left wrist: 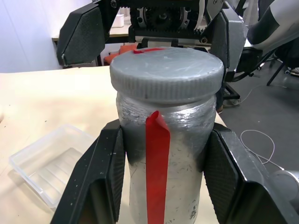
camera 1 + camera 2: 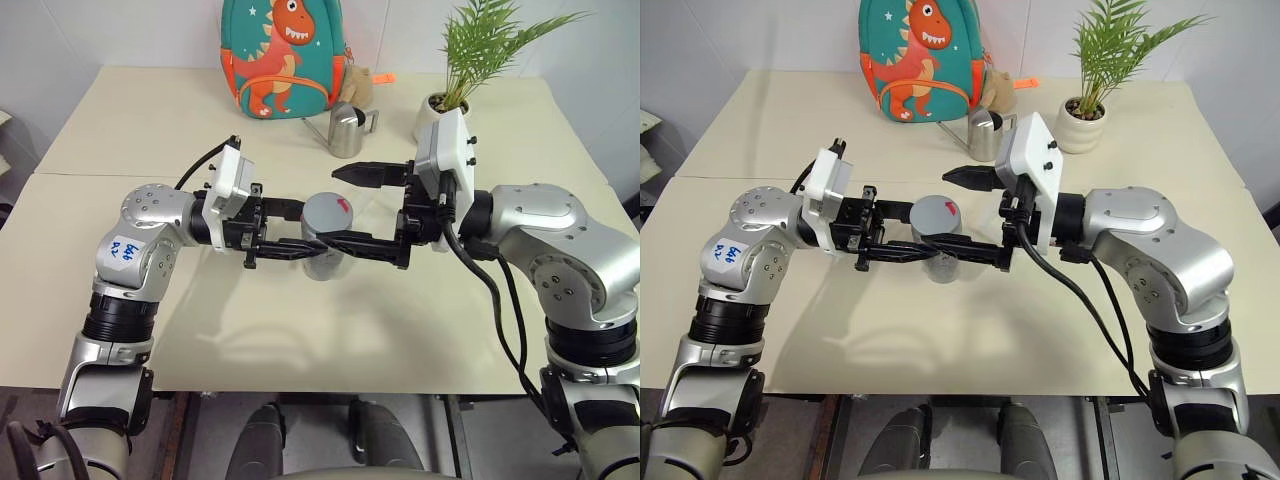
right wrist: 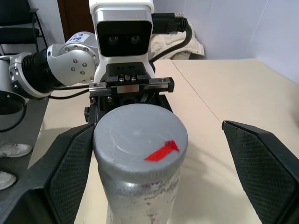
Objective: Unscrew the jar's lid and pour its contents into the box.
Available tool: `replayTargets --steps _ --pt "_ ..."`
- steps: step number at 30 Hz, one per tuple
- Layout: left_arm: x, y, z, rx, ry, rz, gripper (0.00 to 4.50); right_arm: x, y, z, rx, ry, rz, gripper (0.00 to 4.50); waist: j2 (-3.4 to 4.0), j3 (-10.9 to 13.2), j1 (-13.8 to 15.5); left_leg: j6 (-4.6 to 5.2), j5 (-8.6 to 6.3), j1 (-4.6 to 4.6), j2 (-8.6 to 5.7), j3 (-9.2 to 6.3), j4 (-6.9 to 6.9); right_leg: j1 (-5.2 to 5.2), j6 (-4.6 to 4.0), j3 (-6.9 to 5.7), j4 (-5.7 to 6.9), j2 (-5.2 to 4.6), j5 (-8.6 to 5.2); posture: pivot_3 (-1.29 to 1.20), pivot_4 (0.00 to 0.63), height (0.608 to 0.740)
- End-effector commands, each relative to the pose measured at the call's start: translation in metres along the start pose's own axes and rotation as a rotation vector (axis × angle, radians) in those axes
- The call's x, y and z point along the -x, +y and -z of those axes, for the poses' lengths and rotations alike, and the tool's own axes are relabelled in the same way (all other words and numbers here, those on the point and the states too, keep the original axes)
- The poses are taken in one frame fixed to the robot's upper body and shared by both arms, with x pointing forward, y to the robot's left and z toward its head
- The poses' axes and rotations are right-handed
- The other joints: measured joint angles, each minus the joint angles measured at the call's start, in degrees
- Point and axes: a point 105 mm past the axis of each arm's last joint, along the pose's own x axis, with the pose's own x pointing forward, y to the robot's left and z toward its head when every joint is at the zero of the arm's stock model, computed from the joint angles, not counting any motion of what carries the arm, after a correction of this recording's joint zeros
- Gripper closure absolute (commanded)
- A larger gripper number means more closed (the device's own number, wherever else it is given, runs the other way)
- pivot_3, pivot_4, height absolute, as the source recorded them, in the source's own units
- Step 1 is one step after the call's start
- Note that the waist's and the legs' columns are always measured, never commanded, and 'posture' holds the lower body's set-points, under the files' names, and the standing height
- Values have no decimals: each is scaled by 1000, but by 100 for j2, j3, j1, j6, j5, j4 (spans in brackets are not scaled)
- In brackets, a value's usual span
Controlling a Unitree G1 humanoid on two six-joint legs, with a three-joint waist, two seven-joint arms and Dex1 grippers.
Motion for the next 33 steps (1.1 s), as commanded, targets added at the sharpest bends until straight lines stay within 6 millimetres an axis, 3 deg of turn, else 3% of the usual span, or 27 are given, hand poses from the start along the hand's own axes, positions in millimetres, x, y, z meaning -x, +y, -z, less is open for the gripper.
replayTargets --steps 1,18,26,33 --pt "3 -4 -11 -52 -20 15 2527 13 -8 -9 38 -3 73 13 0 0 0 0 0 0 0 0 0 0 0 0 0 0 0 0 150 740" --pt "5 1 -11 -31 -34 -3 2527 30 -6 -19 47 25 90 13 0 0 1 0 0 0 0 3 0 0 0 3 -1 0 0 0 150 740" --pt "-5 2 -12 -22 -67 49 2527 8 3 -34 -2 -91 16 13 0 0 1 0 0 1 2 4 1 -1 0 4 2 1 0 0 150 740" --pt "-15 1 -15 -32 -87 90 2527 -16 7 -24 -42 -105 -31 13 0 0 -1 0 0 -1 1 5 1 -2 1 4 2 1 0 0 150 740"
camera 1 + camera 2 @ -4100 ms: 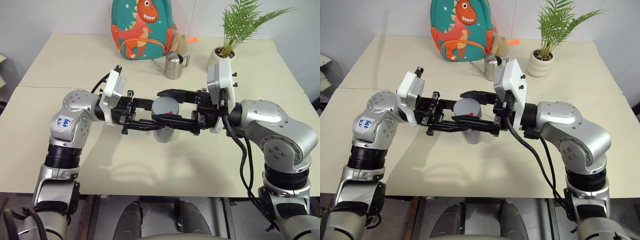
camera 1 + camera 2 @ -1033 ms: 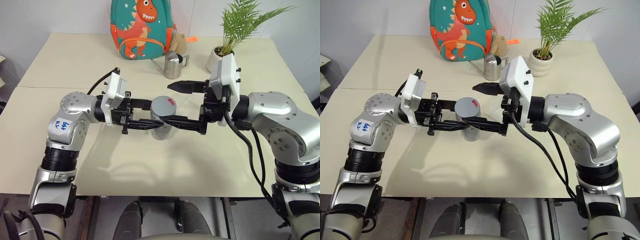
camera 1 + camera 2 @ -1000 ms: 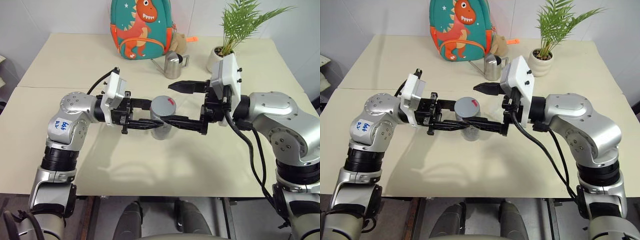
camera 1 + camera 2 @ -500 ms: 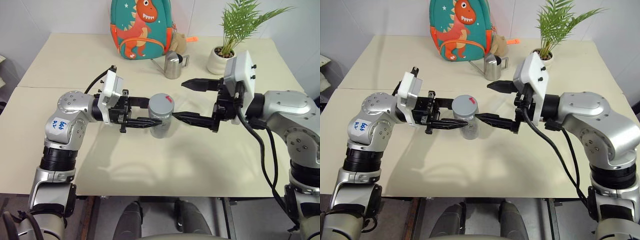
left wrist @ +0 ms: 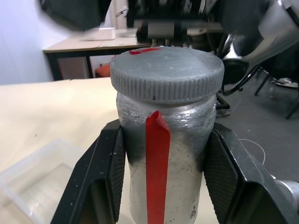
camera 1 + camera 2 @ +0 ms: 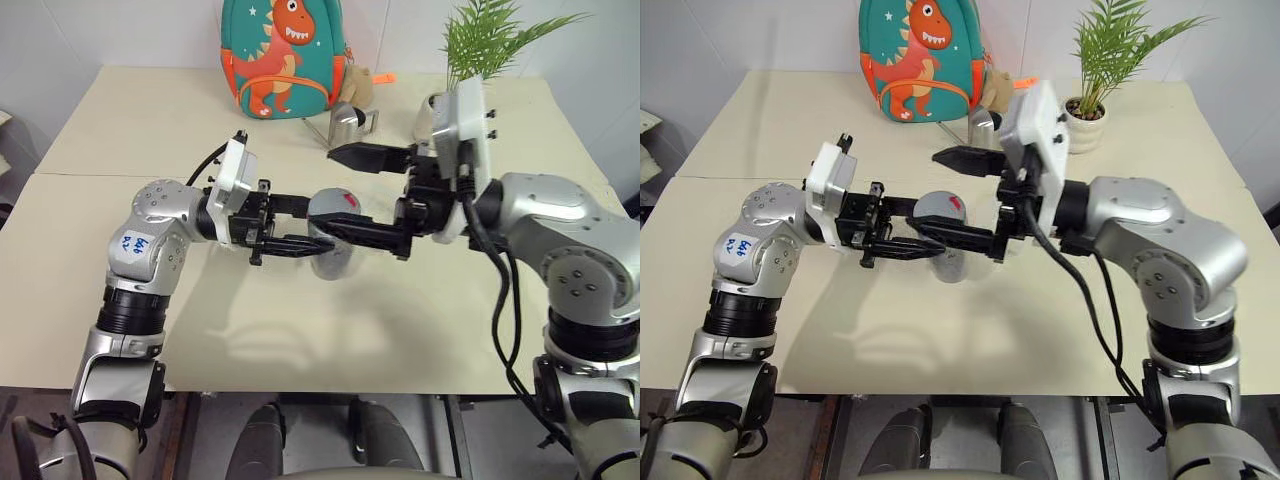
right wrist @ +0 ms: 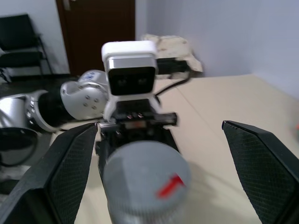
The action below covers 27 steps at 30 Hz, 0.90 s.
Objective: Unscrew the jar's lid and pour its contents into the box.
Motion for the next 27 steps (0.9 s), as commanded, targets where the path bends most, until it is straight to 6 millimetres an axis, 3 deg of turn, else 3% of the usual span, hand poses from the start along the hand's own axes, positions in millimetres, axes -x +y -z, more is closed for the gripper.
replayTargets --steps 1,12,27 --pt "-7 -1 -9 -38 -21 32 2527 -8 1 -2 33 -6 -5 13 0 0 -1 0 0 0 0 0 0 0 0 0 0 0 0 0 150 740" --pt "-14 -8 -8 -30 -40 61 2527 -11 -5 -1 42 -7 20 13 0 0 -8 0 0 0 0 0 0 -3 0 1 4 1 0 0 150 740" --pt "-4 -5 -12 -32 -18 18 2527 16 -19 6 70 78 125 13 0 0 -1 0 0 0 0 1 0 -4 0 2 4 1 0 0 150 740"
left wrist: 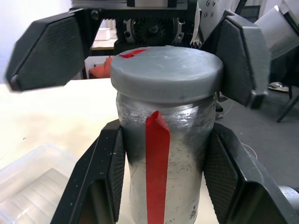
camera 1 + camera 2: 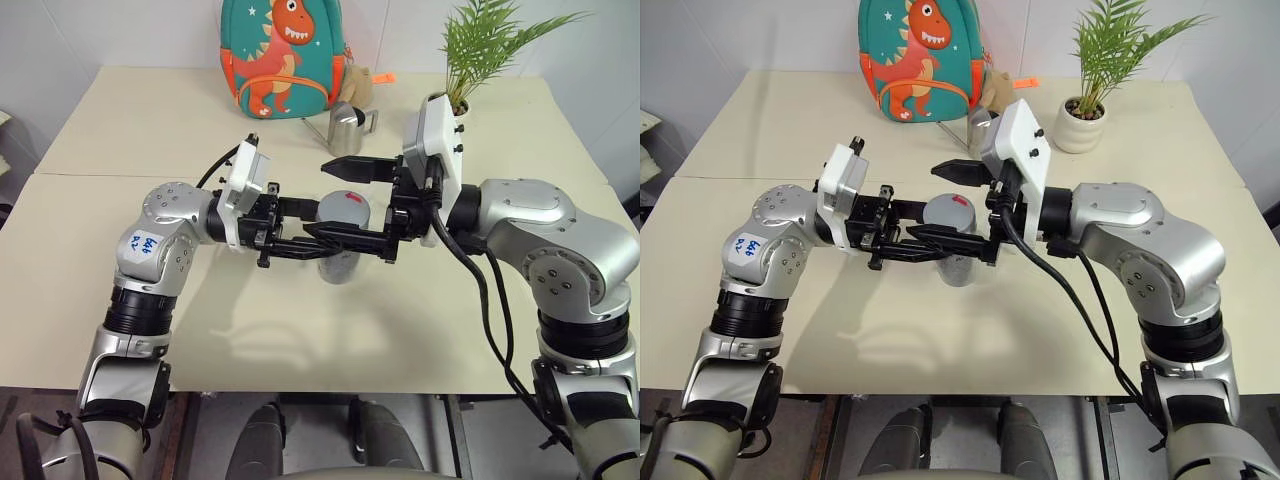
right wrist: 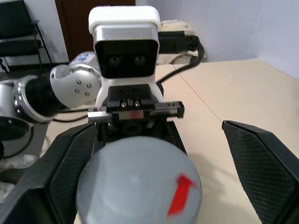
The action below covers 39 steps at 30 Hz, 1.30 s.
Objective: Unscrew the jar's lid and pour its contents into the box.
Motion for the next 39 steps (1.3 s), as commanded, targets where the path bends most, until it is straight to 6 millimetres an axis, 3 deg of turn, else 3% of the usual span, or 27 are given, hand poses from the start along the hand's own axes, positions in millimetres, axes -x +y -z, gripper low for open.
replayTargets --steps 1,39 --pt "2 -5 -15 -68 -21 19 2527 16 -12 -5 37 3 89 13 0 0 1 0 0 0 0 0 0 0 0 0 0 0 0 0 150 740" --pt "10 -2 -15 -73 11 -11 2527 44 -12 -4 68 87 138 13 0 0 6 0 0 0 0 4 0 -1 0 4 -2 0 0 0 150 740"
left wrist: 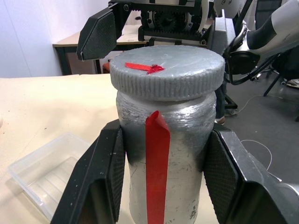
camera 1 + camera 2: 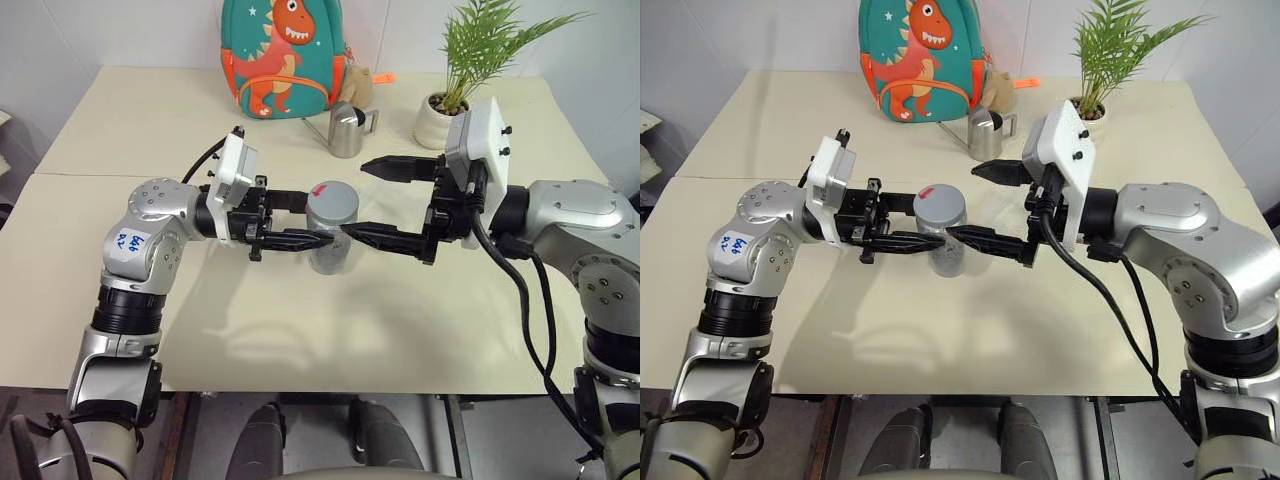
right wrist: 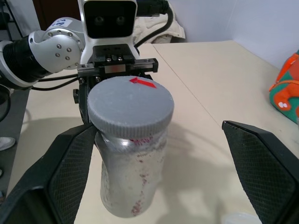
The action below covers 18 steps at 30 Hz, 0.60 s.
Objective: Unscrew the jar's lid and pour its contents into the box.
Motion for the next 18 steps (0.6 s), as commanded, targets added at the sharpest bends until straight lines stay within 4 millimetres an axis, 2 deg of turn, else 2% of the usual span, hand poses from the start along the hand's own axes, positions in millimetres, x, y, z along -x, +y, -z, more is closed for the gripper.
replayTargets --steps 1,10,18 --pt "0 -6 -12 -59 -15 46 2527 11 -6 -4 29 8 51 13 0 0 0 0 0 0 0 0 0 0 0 0 0 0 0 0 150 740" --pt "2 -4 -10 -60 -8 42 2527 18 -6 1 25 37 60 13 0 0 -1 0 0 0 0 1 0 0 0 0 0 0 0 0 150 740" --pt "2 -2 -9 -65 -9 45 2527 19 -2 -25 -31 -96 29 13 0 0 -3 0 0 0 1 2 1 0 0 2 2 0 0 0 150 740"
